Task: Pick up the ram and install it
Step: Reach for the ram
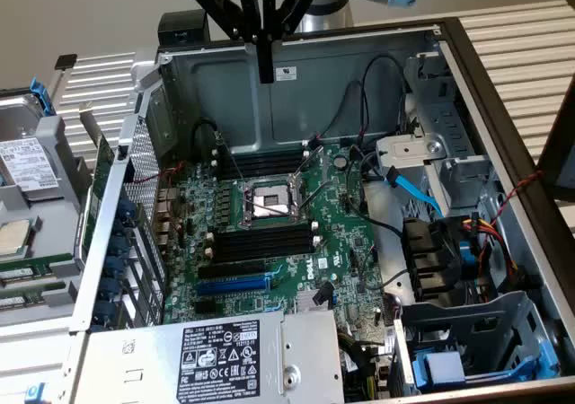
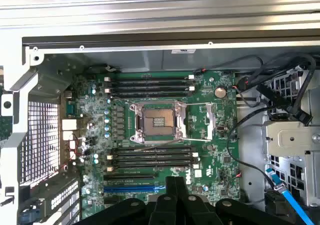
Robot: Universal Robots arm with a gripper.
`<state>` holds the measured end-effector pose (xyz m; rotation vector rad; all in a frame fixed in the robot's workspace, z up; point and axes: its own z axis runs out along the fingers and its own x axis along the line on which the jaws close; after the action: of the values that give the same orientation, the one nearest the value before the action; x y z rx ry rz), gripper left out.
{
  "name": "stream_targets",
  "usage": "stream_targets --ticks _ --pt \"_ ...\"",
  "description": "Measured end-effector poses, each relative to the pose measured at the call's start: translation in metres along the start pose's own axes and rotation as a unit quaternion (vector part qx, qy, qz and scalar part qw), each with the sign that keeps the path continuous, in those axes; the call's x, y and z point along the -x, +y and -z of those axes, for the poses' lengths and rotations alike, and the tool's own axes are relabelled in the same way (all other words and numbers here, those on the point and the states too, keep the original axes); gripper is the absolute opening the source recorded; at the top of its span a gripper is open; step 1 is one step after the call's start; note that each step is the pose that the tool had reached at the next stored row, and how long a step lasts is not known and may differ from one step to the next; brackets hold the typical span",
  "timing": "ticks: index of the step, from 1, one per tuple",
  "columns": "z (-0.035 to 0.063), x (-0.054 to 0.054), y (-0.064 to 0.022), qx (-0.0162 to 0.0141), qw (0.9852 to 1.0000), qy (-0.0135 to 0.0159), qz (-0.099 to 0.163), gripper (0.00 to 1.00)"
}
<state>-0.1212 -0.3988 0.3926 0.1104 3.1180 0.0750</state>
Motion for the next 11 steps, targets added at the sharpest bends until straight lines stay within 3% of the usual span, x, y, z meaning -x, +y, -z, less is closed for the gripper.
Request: stream_targets --ticks 11 --pt "0.0000 -0.0001 0.0000 0.0000 1.0000 0.0000 0.000 0.11"
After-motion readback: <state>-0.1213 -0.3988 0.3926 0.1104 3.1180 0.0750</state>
